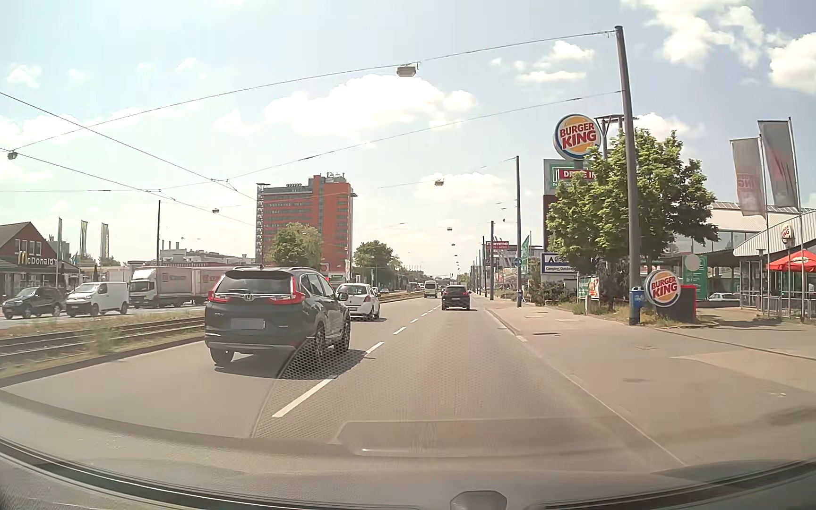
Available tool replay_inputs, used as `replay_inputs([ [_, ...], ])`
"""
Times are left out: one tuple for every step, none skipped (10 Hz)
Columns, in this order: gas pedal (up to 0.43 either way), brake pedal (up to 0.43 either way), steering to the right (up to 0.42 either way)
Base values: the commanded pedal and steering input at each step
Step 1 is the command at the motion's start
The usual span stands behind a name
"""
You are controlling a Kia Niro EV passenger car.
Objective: Follow the waypoints while adhering to traffic rules and regulations
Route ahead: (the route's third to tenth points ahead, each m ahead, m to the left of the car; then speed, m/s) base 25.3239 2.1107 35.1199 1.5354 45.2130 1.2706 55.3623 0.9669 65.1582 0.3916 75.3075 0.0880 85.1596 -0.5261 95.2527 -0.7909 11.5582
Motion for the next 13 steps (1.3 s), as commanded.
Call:
replay_inputs([
  [0.079, 0.030, 0.015],
  [0.079, 0.030, 0.015],
  [0.079, 0.030, 0.015],
  [0.079, 0.030, 0.015],
  [0.079, 0.030, 0.015],
  [0.079, 0.030, 0.013],
  [0.079, 0.030, 0.011],
  [0.079, 0.030, 0.009],
  [0.079, 0.030, 0.008],
  [0.079, 0.030, 0.008],
  [0.079, 0.030, 0.008],
  [0.079, 0.030, 0.008],
  [0.079, 0.030, 0.008],
])
